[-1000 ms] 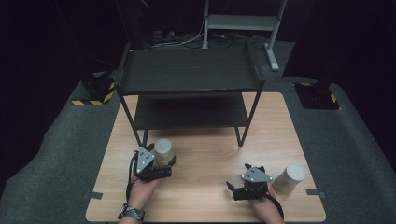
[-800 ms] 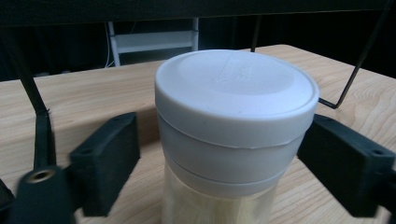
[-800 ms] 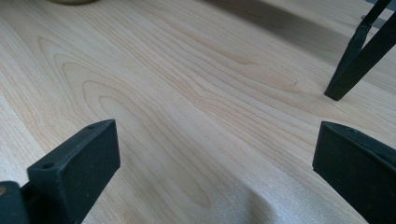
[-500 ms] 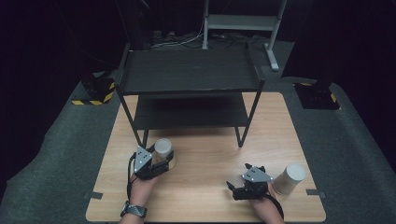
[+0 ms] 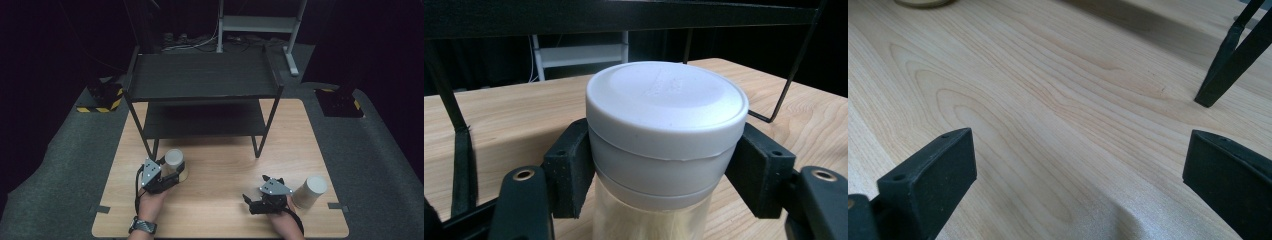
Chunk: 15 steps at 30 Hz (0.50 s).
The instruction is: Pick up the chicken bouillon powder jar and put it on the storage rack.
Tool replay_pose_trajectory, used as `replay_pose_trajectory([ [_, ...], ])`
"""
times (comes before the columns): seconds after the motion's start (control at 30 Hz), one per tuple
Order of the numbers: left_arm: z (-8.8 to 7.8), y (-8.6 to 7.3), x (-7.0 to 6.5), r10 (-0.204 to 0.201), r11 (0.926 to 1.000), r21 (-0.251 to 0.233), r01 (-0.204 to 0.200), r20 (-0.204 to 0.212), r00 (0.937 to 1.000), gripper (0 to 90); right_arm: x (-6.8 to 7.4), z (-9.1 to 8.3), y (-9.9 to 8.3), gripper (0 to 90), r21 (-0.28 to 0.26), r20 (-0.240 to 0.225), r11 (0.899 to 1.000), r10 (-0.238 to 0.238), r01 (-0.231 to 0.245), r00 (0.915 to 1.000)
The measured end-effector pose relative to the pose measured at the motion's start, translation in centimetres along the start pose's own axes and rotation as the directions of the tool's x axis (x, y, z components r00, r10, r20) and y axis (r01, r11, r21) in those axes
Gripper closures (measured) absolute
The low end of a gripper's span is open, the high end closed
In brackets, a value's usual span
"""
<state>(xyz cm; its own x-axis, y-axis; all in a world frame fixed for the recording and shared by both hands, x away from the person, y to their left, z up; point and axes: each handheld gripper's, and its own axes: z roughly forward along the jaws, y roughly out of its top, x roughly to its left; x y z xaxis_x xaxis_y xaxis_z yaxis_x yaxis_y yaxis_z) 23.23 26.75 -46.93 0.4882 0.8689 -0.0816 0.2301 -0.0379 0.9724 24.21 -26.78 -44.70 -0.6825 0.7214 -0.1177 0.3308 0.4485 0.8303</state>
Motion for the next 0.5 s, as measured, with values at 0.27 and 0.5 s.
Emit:
replay_pose_trajectory([
  [0.27, -0.5, 0.3, -0.2, 0.002, 1.0000, 0.002, -0.002, 0.008, 1.0000, 33.6, -0.1, 0.0, 0.0, 0.0, -0.002, -0.005, 1.000, 0.002, -0.002, 1.0000],
  [0.5, -1.4, 0.9, -0.5, 0.006, 0.9996, -0.028, -0.006, 0.017, 0.9998, 33.6, -0.2, 0.0, -0.1, 0.0, -0.003, -0.009, 1.000, 0.002, -0.002, 1.0000],
])
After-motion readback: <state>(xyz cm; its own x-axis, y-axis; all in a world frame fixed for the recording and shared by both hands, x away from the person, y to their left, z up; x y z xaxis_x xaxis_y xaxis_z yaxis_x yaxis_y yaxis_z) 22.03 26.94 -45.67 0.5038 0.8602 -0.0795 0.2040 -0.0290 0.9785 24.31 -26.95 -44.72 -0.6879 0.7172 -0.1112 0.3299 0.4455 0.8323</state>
